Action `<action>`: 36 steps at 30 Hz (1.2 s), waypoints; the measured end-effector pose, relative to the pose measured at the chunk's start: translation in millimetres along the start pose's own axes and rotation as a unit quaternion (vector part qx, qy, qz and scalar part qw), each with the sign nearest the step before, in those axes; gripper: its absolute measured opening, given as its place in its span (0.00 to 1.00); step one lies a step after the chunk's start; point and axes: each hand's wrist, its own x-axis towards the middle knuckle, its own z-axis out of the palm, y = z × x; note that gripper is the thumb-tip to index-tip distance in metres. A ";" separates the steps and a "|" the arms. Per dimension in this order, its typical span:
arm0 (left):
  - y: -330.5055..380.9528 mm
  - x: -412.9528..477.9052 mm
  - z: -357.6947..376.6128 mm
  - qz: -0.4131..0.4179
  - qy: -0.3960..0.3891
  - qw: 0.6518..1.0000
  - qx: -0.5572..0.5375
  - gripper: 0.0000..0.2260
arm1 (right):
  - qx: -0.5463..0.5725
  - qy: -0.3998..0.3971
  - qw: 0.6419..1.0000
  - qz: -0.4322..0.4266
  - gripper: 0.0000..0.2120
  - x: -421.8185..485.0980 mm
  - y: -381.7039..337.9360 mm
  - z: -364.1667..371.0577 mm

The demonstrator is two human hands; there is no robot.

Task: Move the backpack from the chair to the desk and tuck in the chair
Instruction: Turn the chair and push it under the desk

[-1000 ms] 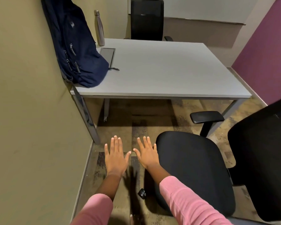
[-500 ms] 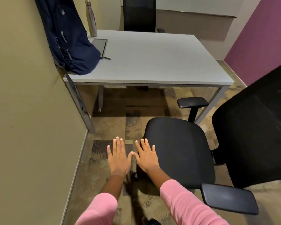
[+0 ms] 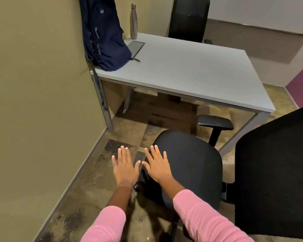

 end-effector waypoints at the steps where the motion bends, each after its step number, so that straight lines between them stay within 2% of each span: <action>1: 8.5 -8.8 3.4 -0.011 0.002 1.000 -0.005 0.31 | -0.006 -0.005 1.000 -0.011 0.27 -4.6 8.9 -0.6; 5: 31.6 -39.5 5.1 -0.058 -0.005 0.998 -0.037 0.32 | -0.021 -0.021 0.998 -0.052 0.27 -21.1 29.4 -2.3; 8: 34.1 -54.3 11.1 -0.075 -0.032 0.993 -0.087 0.37 | -0.030 -0.026 0.996 -0.080 0.27 -28.5 34.1 0.0; 12: 39.2 -76.2 11.4 -0.109 -0.033 0.989 -0.097 0.39 | -0.034 -0.029 0.992 -0.115 0.27 -41.2 34.4 5.1; 17: 58.5 -113.9 13.7 -0.148 0.010 0.987 -0.067 0.36 | -0.041 -0.021 0.985 -0.164 0.26 -74.2 42.5 5.8; 21: 79.0 -142.5 15.9 -0.158 -0.005 0.985 -0.072 0.33 | -0.056 -0.024 0.975 -0.215 0.26 -114.5 56.3 -6.3; 23: 93.7 -143.8 17.9 -0.153 -0.001 0.987 -0.052 0.35 | -0.053 0.000 0.970 -0.236 0.26 -124.7 67.5 -24.9; 27: 143.3 -134.9 -6.5 -0.143 0.054 0.987 -0.052 0.27 | -0.072 0.063 0.957 -0.274 0.26 -127.7 93.5 -90.0; 32: 204.3 -115.2 -51.9 -0.126 0.129 0.983 -0.034 0.30 | -0.178 0.110 0.925 -0.316 0.25 -119.8 124.3 -169.2; 36: 241.2 -107.0 -90.0 -0.156 0.161 0.975 -0.003 0.31 | -0.239 0.128 0.898 -0.345 0.25 -121.7 149.4 -214.9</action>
